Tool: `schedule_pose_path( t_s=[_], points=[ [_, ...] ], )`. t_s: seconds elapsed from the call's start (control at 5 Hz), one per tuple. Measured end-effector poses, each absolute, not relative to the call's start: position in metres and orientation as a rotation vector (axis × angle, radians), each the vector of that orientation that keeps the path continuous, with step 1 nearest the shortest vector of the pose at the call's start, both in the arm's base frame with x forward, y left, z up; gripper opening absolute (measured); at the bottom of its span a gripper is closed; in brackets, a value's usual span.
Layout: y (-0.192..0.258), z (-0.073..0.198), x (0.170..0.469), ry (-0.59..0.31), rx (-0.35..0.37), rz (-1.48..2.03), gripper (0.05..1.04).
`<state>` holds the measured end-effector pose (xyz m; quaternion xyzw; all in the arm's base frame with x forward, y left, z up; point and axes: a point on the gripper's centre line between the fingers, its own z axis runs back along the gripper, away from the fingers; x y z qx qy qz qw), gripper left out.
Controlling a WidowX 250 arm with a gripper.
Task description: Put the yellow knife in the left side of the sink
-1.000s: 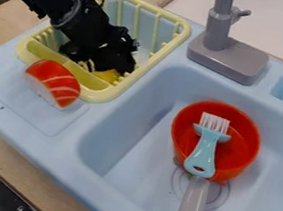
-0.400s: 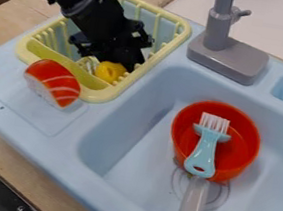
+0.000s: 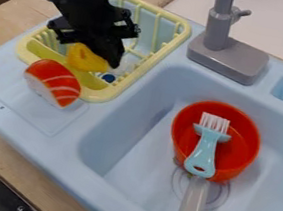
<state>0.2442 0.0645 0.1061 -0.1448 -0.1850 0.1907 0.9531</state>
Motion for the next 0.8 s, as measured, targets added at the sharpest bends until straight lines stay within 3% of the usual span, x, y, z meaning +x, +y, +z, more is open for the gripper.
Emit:
schedule_pose_path(
  t_s=[0.2, 0.8],
  points=[
    [0.068, 0.12, 0.247, -0.395, -0.239, 0.398, 0.053],
    [0.062, 0.145, 0.253, -0.382, -0.171, 0.403, 0.053]
  ],
)
